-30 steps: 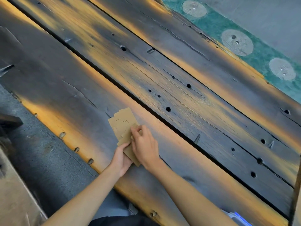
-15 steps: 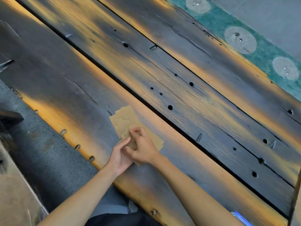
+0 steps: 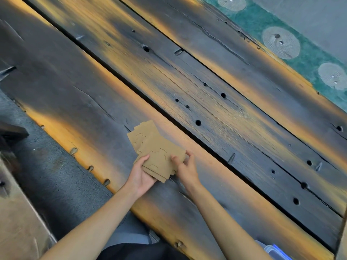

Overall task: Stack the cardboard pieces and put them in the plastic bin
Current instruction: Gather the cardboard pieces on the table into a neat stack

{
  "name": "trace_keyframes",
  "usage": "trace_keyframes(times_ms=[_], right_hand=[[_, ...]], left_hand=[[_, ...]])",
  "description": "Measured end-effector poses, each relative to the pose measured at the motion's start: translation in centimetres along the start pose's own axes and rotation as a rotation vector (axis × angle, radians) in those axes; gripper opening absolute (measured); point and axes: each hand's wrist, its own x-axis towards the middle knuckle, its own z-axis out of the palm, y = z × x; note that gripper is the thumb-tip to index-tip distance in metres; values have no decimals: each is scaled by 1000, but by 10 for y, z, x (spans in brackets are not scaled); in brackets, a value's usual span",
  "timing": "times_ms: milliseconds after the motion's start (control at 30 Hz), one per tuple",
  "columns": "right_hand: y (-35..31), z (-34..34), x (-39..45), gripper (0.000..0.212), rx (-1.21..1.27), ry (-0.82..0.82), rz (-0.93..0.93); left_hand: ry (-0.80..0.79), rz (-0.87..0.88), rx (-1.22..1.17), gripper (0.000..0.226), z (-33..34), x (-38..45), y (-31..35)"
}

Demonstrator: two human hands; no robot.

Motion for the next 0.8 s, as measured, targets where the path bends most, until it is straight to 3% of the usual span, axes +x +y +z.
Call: trace_keyframes(times_ms=[67, 133, 333, 500, 667, 800], right_hand=[[3, 0, -1, 59, 171, -76, 118], [5, -4, 3, 64, 199, -52, 115], [-4, -24, 12, 81, -5, -41, -25], [-5, -18, 12, 93, -71, -114, -132], [11, -2, 15, 92, -110, -70, -94], [16, 5, 16, 104, -191, -61, -67]], left_hand=[[12, -15, 83, 35, 1, 2, -1], [46, -26, 208, 32, 0, 1, 2], [104, 30, 602, 51, -17, -8, 28], [144, 43, 637, 53, -14, -9, 32], [254, 97, 597, 54, -14, -6, 27], [323, 149, 633, 59, -18, -3, 25]])
